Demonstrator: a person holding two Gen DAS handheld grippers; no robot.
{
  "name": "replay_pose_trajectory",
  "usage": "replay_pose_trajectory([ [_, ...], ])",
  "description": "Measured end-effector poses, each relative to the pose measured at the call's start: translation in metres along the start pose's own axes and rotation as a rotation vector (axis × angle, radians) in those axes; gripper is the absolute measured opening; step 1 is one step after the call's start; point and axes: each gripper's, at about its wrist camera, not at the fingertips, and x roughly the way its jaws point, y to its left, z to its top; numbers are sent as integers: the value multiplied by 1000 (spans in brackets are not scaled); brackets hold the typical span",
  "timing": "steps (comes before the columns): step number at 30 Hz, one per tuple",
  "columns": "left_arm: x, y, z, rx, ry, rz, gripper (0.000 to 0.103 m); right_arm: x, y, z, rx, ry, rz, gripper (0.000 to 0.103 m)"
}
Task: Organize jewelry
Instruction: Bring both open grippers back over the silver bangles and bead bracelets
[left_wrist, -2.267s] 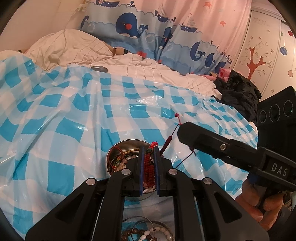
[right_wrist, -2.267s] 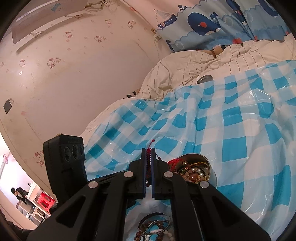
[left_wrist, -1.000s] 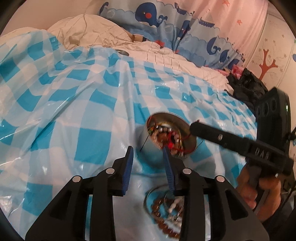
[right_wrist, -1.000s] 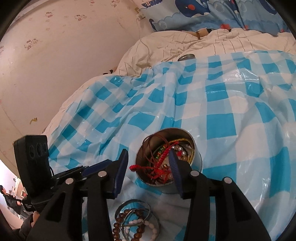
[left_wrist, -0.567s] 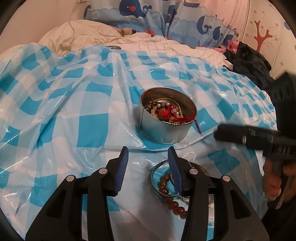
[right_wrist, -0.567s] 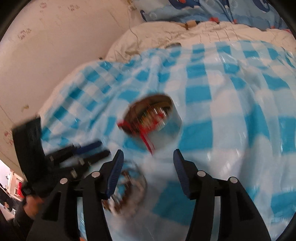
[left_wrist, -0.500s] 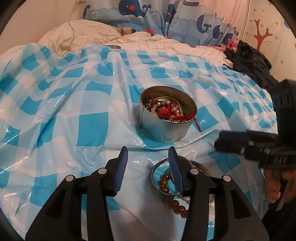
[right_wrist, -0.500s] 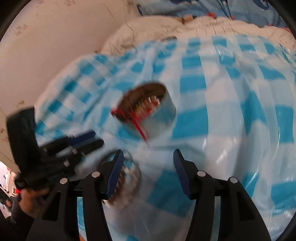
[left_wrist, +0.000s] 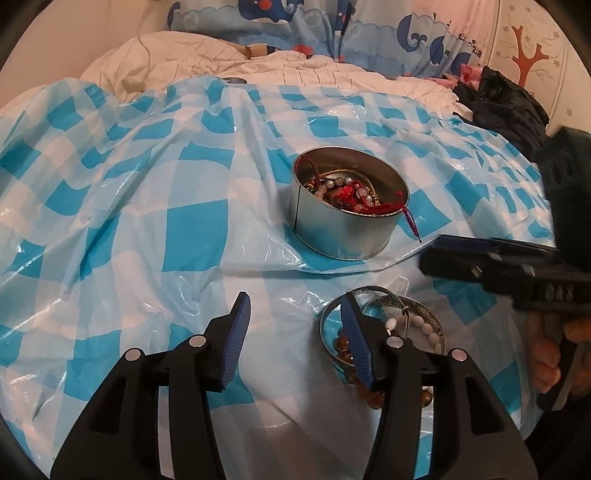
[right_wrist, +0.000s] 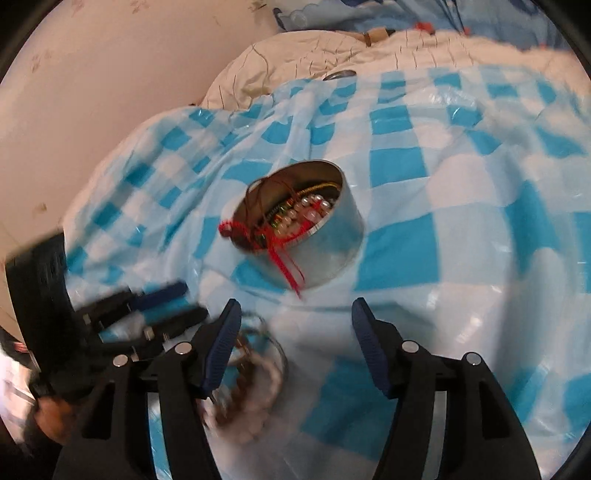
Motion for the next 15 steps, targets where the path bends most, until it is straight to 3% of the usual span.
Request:
replay_pose_trajectory([
  [3, -1, 1, 0, 0, -4, -5, 48, 9, 0, 12, 20, 11, 124, 56],
  [5, -4, 4, 1, -6, -9, -10, 48, 9, 3, 19, 37, 17, 262, 53],
  [7, -5, 6, 2, -14, -14, -13, 49, 1, 7, 29, 52, -18, 423, 53],
  [9, -6, 8, 3, -25, -18, -21, 49, -4, 6, 43, 90, -72, 499, 55],
  [12, -9, 9, 4, -31, -23, -24, 50, 0, -8, 55, 182, -132, 476, 69],
  [15, -7, 8, 4, -29, -18, -24, 51, 7, -27, 54, 257, -118, 404, 69],
])
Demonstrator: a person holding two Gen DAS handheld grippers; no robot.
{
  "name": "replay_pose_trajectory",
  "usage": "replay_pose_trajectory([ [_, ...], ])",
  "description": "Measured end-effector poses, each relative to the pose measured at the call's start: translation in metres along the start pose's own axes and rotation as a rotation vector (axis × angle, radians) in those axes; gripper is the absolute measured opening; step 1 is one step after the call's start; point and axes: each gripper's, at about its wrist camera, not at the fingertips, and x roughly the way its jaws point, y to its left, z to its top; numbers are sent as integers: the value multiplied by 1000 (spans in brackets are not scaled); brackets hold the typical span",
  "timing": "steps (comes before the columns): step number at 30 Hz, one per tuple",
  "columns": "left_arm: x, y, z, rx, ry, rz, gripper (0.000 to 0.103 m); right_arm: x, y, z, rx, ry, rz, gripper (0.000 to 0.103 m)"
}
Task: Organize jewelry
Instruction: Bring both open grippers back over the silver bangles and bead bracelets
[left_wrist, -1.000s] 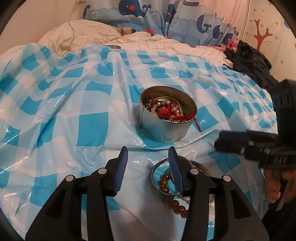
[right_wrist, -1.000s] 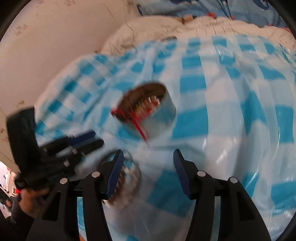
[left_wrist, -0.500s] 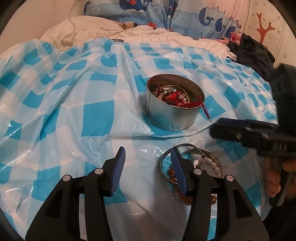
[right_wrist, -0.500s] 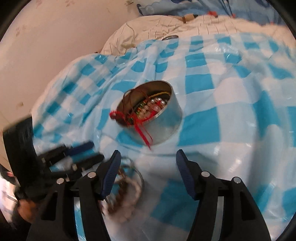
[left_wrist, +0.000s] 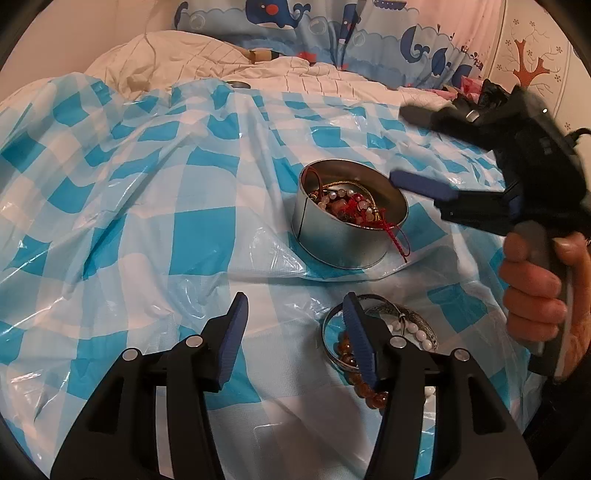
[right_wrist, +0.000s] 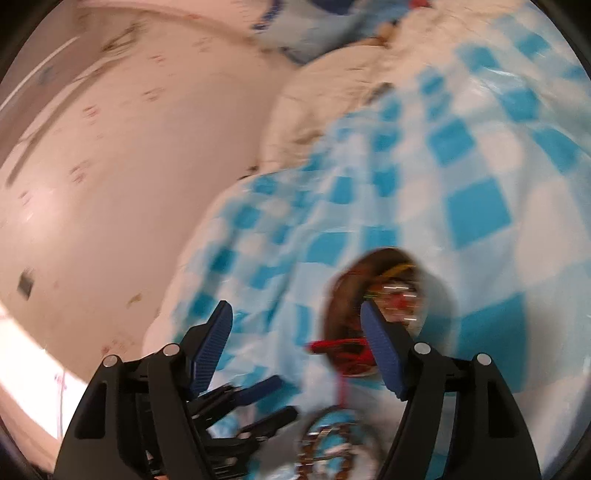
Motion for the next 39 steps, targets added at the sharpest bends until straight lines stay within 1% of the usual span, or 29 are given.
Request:
replay_pose_trajectory([
  [2, 2, -1, 0, 4, 9, -2, 51, -5, -7, 0, 26, 0, -33, 69],
  [4, 2, -3, 0, 11, 10, -1, 51, -9, -5, 0, 18, 20, -53, 69],
  [8, -1, 1, -1, -1, 3, 3, 52, -9, 5, -14, -43, 133, -75, 69],
  [9, -1, 2, -1, -7, 2, 3, 53, -6, 6, -16, -44, 152, -70, 70],
  [10, -1, 3, -1, -10, 3, 2, 53, 1, 6, -18, -38, 195, -77, 70],
  [11, -2, 3, -1, -12, 3, 1, 53, 2, 6, -18, -28, 210, -90, 70],
  [13, -3, 4, -1, -11, -1, 4, 53, -2, 8, -18, -26, 204, -82, 70],
  [16, -5, 6, -1, -19, -5, -1, 53, -5, 8, -19, -27, 231, -94, 70],
  [18, -4, 5, 0, -20, -5, -4, 53, 1, 2, -19, -2, 254, -62, 70],
  [19, -3, 4, 0, -17, -4, -5, 54, 10, -2, -20, 23, 282, -48, 70],
  [20, -3, 4, 0, -15, -3, -5, 54, 20, -5, -21, 42, 311, -24, 70],
  [22, -2, 3, -1, -10, 2, -3, 54, 34, -7, -21, 73, 332, 44, 70],
  [24, -2, 3, -2, -10, 3, 1, 54, 35, -5, -19, 101, 308, 134, 70],
  [25, -2, 4, -2, -10, 4, -1, 54, 30, -2, -16, 106, 261, 193, 70],
  [26, -2, 4, -2, -10, 6, -1, 54, 25, -1, -12, 106, 227, 216, 70],
  [27, -1, 3, -2, -9, 8, 0, 54, 18, -1, -7, 114, 174, 234, 73],
  [29, 1, 2, -3, -6, 16, -4, 54, 11, -6, 1, 136, 113, 193, 80],
  [30, 2, 1, -3, -3, 19, -6, 54, 10, -12, 5, 150, 95, 150, 80],
  [31, 3, 0, -4, 3, 24, -7, 54, 9, -18, 5, 170, 89, 135, 80],
  [33, 5, -3, -4, 17, 34, -12, 54, 7, -21, 5, 190, 79, 152, 80],
  [37, 7, -8, -5, 40, 47, -20, 54, -11, -6, 2, 119, 67, 126, 80],
  [39, 10, -10, -7, 57, 63, -15, 54, -22, 3, -5, 61, 71, 73, 80],
])
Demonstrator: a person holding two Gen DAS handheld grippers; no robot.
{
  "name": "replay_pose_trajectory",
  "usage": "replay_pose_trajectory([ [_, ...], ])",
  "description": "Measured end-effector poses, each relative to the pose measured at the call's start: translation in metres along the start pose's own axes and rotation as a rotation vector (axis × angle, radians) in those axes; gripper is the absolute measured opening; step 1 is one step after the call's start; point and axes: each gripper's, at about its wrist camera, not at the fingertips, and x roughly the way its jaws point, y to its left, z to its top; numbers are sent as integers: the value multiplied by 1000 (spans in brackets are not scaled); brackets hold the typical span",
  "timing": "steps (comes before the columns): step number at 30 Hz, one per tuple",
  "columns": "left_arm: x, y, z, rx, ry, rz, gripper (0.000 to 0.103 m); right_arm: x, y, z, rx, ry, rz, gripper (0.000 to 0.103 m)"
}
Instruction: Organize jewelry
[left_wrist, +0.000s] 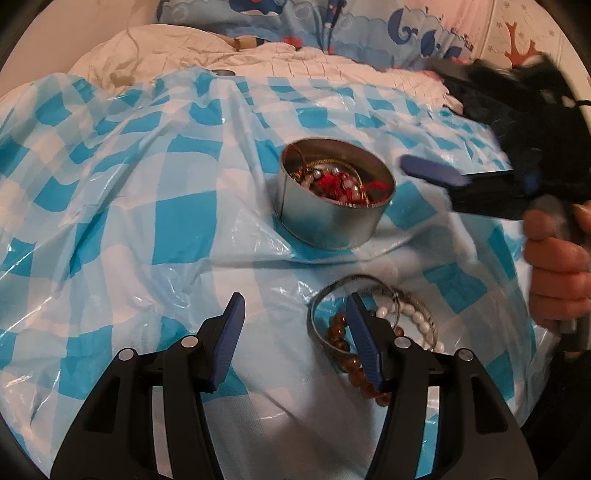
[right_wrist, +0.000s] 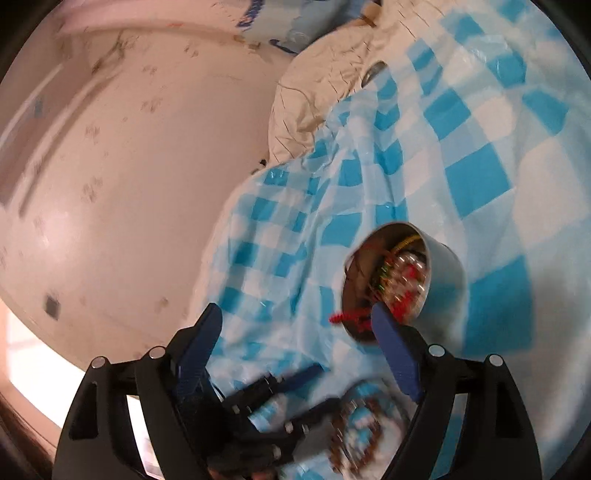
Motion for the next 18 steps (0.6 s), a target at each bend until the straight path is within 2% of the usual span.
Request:
replay_pose_trajectory([
  [3, 7, -4, -4, 30, 33, 17, 54, -8, 10, -27, -120, 38, -243, 79],
  [4, 8, -4, -5, 31, 31, 19, 54, -9, 12, -41, -178, 55, -356, 79],
  [5, 7, -3, -5, 26, 28, 20, 54, -8, 12, -49, -214, 67, -416, 76],
  [6, 7, -2, -4, 22, 25, 23, 54, -3, 14, -56, -256, 88, -474, 68],
  [8, 6, 0, -3, 7, 9, 43, 54, 2, 14, -63, -306, 107, -533, 62],
  [9, 6, 1, -3, 4, 6, 45, 54, 6, 13, -66, -327, 119, -550, 55],
  [12, 9, 0, -4, 13, 10, 35, 54, 23, 15, -77, -424, 155, -635, 45],
  [15, 12, -5, -4, 33, 8, 29, 53, 28, 14, -86, -477, 153, -665, 41],
  [17, 13, -9, -3, 47, -6, 34, 48, 33, 17, -93, -539, 140, -725, 38],
  [18, 14, -10, -3, 48, -9, 28, 41, 37, 18, -98, -576, 138, -761, 38],
])
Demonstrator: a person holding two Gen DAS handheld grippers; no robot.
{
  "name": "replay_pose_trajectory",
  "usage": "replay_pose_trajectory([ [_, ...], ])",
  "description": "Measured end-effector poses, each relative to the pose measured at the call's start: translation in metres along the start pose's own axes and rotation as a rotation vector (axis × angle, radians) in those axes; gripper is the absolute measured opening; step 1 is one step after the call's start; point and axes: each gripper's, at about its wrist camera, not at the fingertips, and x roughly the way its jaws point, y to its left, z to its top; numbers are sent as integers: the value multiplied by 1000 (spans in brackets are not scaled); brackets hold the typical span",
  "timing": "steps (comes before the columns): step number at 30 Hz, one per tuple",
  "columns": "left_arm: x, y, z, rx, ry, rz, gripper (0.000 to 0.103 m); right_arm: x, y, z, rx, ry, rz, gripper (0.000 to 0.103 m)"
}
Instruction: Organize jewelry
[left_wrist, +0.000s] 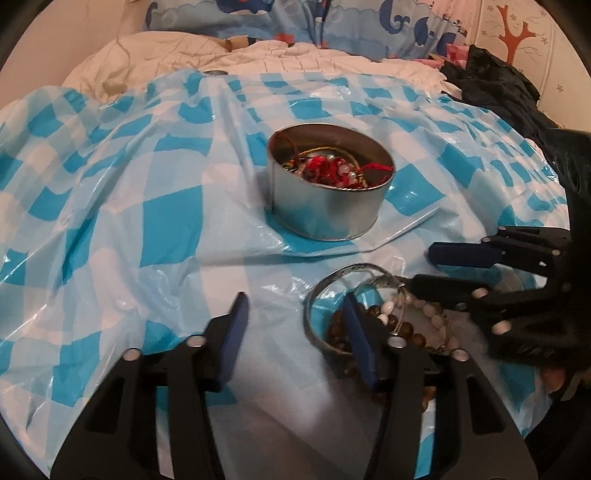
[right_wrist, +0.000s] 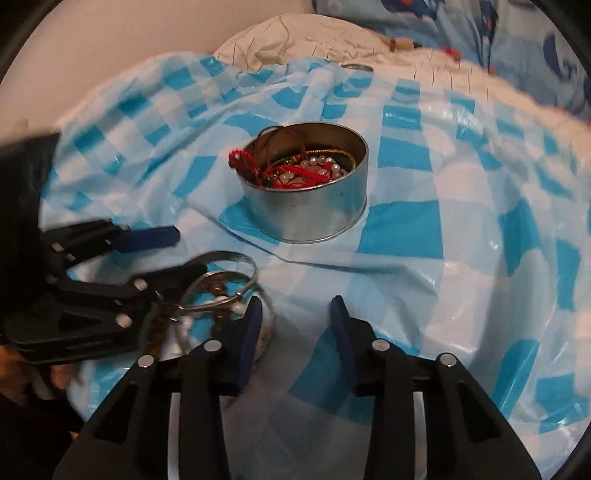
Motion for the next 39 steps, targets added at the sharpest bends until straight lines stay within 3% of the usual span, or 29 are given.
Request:
replay_pose_trajectory([
  [3, 4, -3, 1, 22, 5, 74, 28, 4, 8, -2, -67, -5, -89, 37],
  [8, 3, 6, 0, 25, 3, 166, 27, -1, -4, -1, -36, -24, -132, 37],
  [14, 4, 4, 1, 24, 5, 84, 27, 2, 16, -3, -130, -13, -102, 34],
  [18, 7, -2, 1, 44, 5, 72, 27, 2, 4, 0, -56, -3, -33, 28],
  [20, 8, -2, 1, 37, 3, 61, 19, 1, -2, 2, -10, -3, 6, 26],
  [21, 8, -2, 1, 33, 2, 61, 13, 2, -2, 2, -10, -4, -3, 20],
  [24, 8, -2, 1, 32, 7, 71, 3, 6, 8, 0, -86, -1, -93, 10],
  [26, 5, -2, 2, 29, 2, 93, 2, 5, 17, -1, -143, -16, -141, 6],
  [28, -1, 2, 3, 16, -14, 115, 2, 1, 14, -1, -128, -38, -137, 4],
  [31, -3, 9, 4, -10, -19, 106, 2, -5, 10, 2, -106, -60, -115, 3],
  [34, 3, 13, 4, -36, 2, 83, 4, 0, 11, 2, -120, -25, -121, 4],
  [39, 10, 10, 2, -24, 19, 84, 16, 3, 13, -1, -140, -5, -131, 6],
])
